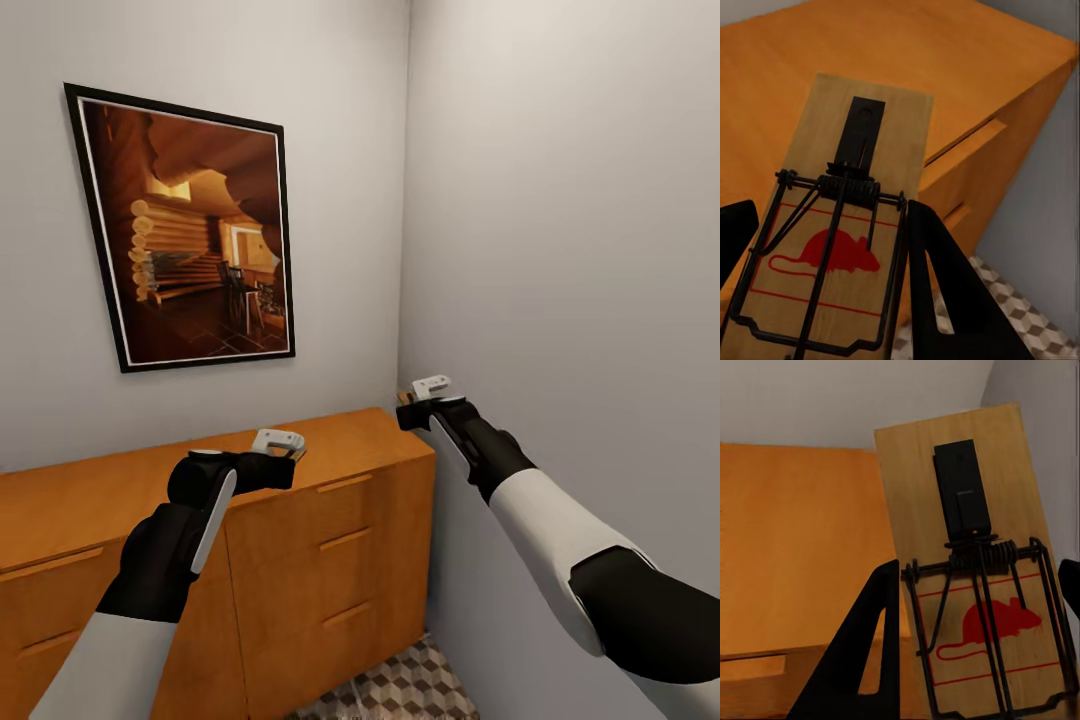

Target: Take the four mousetraps from the cabinet in the bathroom and place them on the bathroom floor. Make sure all four end up on the same floor surface, and ensure that at least two of them are either under or directly next to the same bathroom sink.

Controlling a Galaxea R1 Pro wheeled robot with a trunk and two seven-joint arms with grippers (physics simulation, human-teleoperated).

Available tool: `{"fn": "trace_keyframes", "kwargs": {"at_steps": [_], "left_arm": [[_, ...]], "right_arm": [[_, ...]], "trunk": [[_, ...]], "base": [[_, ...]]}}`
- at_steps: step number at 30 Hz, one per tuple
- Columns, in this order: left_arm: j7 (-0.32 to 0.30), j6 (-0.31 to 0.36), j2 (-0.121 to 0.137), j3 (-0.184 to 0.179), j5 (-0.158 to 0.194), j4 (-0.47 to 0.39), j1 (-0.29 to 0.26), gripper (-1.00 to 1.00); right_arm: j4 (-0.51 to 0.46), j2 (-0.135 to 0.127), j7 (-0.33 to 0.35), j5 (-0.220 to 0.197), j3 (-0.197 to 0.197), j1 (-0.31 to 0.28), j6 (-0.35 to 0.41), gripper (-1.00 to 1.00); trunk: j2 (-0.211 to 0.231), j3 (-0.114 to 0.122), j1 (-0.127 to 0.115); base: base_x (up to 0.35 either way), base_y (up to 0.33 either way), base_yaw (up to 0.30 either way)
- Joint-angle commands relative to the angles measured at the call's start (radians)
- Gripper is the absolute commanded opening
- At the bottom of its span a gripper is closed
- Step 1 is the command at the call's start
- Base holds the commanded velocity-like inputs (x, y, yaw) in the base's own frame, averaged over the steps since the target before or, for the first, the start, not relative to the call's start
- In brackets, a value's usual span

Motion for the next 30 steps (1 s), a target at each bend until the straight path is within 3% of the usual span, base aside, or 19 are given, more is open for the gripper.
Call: {"fn": "trace_keyframes", "kwargs": {"at_steps": [1,14,20,23,25,27,30], "left_arm": [[-0.005,0.004,0.0,0.0,-0.005,-0.001,-0.001,-1.0],[-0.005,0.0,0.002,0.002,-0.005,0.0,-0.001,-1.0],[0.008,-0.012,0.004,0.002,-0.012,0.001,-0.001,-1.0],[0.029,-0.086,0.004,0.002,-0.016,0.009,-0.001,-1.0],[0.049,-0.175,0.006,0.0,-0.017,0.029,-0.001,-1.0],[0.076,-0.286,0.007,0.0,-0.019,0.091,-0.001,-1.0],[0.104,-0.372,0.007,-0.001,-0.024,0.184,-0.001,-1.0]], "right_arm": [[-0.001,-0.001,0.0,-0.007,0.002,0.0,0.003,-1.0],[0.012,0.003,-0.006,-0.01,0.002,0.014,-0.009,-1.0],[0.013,0.005,-0.016,-0.01,0.002,0.068,-0.119,-1.0],[0.029,0.005,-0.026,-0.011,0.002,0.09,-0.18,-1.0],[0.047,0.005,-0.029,-0.012,0.002,0.105,-0.206,-1.0],[0.075,0.005,-0.03,-0.012,0.002,0.117,-0.23,-1.0],[0.103,0.003,-0.03,-0.013,0.002,0.122,-0.247,-1.0]], "trunk": [[-0.001,-0.001,-0.001],[-0.001,-0.001,-0.001],[-0.001,-0.001,-0.001],[-0.001,-0.001,-0.001],[-0.001,-0.001,-0.001],[-0.001,-0.001,-0.001],[-0.001,-0.001,-0.001]], "base": [[-0.292,-0.078,0.0],[-0.264,-0.069,0.0],[-0.029,-0.007,0.0],[-0.005,-0.001,0.0],[-0.002,0.0,0.0],[-0.001,0.0,0.0],[0.0,0.0,0.0]]}}
